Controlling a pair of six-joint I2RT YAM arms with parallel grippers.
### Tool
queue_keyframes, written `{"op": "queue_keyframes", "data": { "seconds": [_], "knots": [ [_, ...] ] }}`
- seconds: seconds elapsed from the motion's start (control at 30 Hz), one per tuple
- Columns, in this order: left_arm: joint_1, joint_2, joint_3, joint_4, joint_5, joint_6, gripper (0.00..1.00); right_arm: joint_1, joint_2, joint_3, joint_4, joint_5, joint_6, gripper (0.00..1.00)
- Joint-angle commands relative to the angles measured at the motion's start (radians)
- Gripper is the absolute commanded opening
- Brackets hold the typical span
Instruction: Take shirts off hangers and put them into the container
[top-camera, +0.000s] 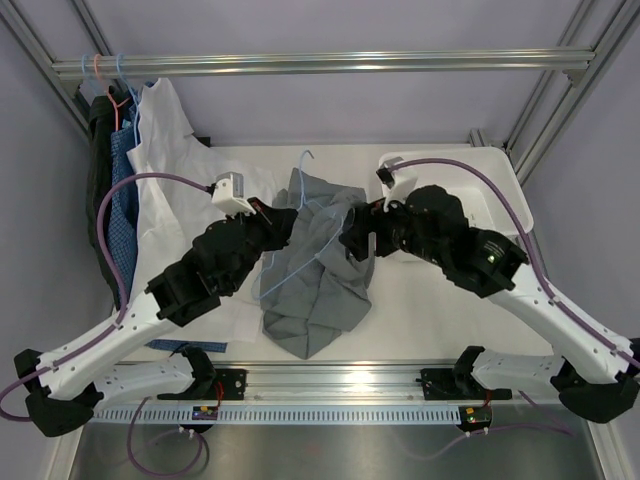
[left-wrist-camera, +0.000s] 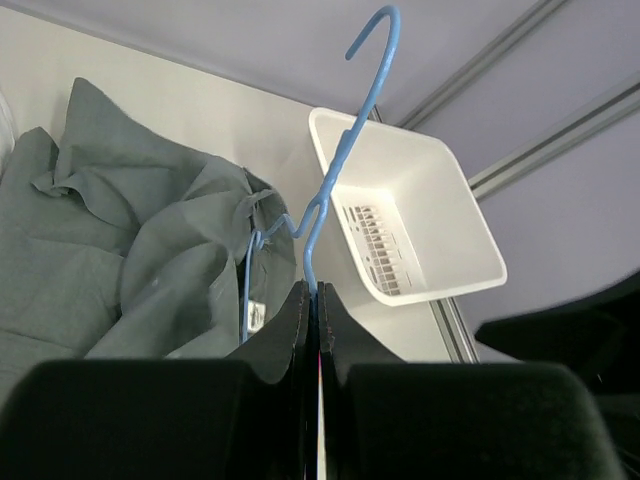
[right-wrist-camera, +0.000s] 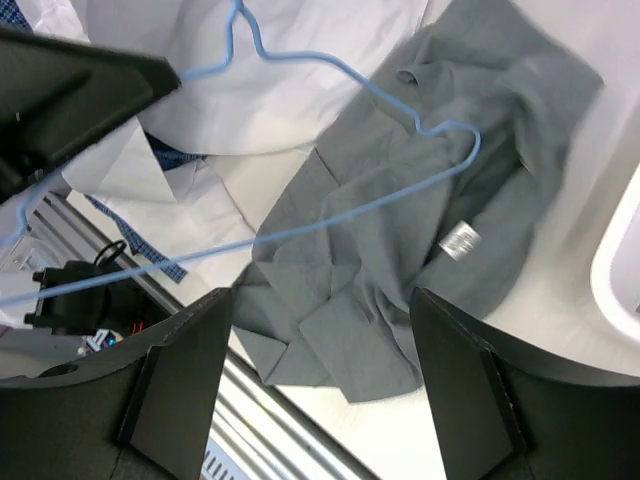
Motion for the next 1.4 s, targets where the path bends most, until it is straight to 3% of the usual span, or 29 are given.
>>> {"op": "queue_keyframes", "data": {
  "seconds": [0.0,0.23,0.4,0.53,0.7,1.03,1.37],
  "knots": [
    [0.003,-0.056,0.018,0.007,0.091,0.052,0.00,0.010,0.122,0.045,0.016,0.000,-0.109,0.80],
    [0.003,-0.177,0.097,-0.268,0.240,0.104,0.00,-0.004,0.196,0.102,0.047,-0.034,-0.111,0.79],
    [0.003,-0.278,0.085,-0.318,0.146,0.159,0.00,-0.004,0.143,0.094,0.015,-0.039,-0.129,0.78],
    [0.003,-0.269,0.094,-0.194,0.049,0.264,0.00,-0.004,0.066,0.016,0.000,-0.015,-0.112,0.79],
    [0.013,-0.145,0.142,-0.033,0.004,0.356,0.00,-0.004,-0.058,-0.088,0.030,-0.040,-0.076,0.79],
    [0.161,0.097,0.272,0.272,0.079,0.407,0.00,-0.004,-0.204,-0.208,0.040,-0.009,-0.043,0.79],
    [0.236,0.223,0.370,0.403,0.102,0.414,0.00,-0.004,-0.258,-0.242,0.035,-0.003,-0.030,0.79]
  ]
}}
